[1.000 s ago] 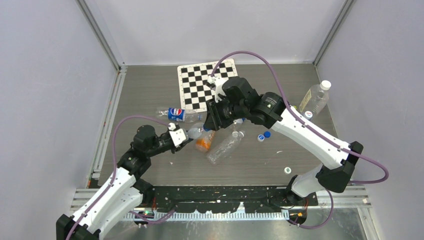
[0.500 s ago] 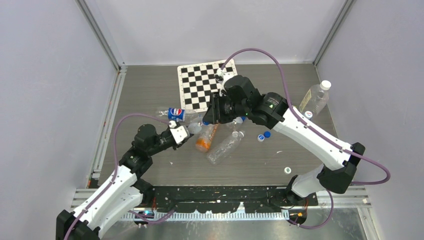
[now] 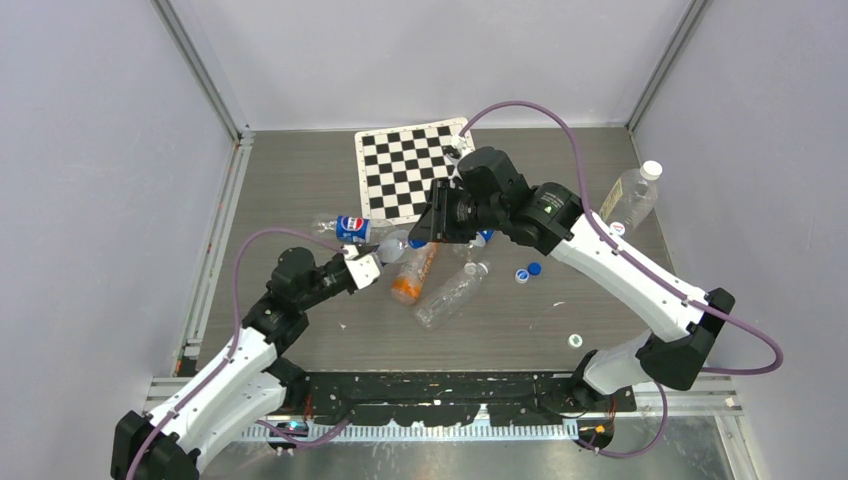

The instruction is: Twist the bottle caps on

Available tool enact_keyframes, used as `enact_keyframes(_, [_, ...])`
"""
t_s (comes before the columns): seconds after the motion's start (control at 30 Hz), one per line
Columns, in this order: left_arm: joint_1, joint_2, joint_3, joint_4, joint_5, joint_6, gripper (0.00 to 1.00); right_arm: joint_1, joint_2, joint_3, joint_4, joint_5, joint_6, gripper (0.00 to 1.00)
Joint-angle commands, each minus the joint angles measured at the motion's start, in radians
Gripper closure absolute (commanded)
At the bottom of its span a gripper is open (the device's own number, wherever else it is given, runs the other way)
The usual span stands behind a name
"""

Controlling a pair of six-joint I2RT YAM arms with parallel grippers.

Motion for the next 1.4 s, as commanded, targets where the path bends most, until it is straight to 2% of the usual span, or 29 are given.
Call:
enact_keyframes(0.0, [-0.036, -0.03, 0.013, 0.257, 0.088, 0.059, 0.65, -0.013, 0.001, -0.018, -0.01, -0.077, -0.015, 0.94])
enact_keyframes(0.33, [-0.041, -0.037, 0.002, 0.198, 0.097, 0.09, 0.65, -0.018, 0.034, 0.049, -0.1, -0.068, -0.167, 0.94])
enact_keyframes(0.5, [-0.055, -0.035, -0.008, 0.228, 0.049, 0.046, 0.66, -0.018, 0.043, 0.045, -0.089, -0.047, -0.154, 0.94])
enact_keyframes(0.87, [-0.097, -0.016, 0.004, 0.282, -0.045, 0.016, 0.67, -0.018, 0.028, -0.029, 0.036, 0.012, 0.104, 0.94])
enact_keyframes(1.07, [-0.103, -0.015, 0.01, 0.284, -0.063, 0.032, 0.67, -0.018, 0.035, -0.045, 0.028, 0.027, 0.221, 0.95])
enact_keyframes(1.37, [-0.117, 0.005, 0.011, 0.319, -0.119, 0.04, 0.67, -0.018, -0.002, -0.146, 0.109, 0.06, 0.484, 0.95])
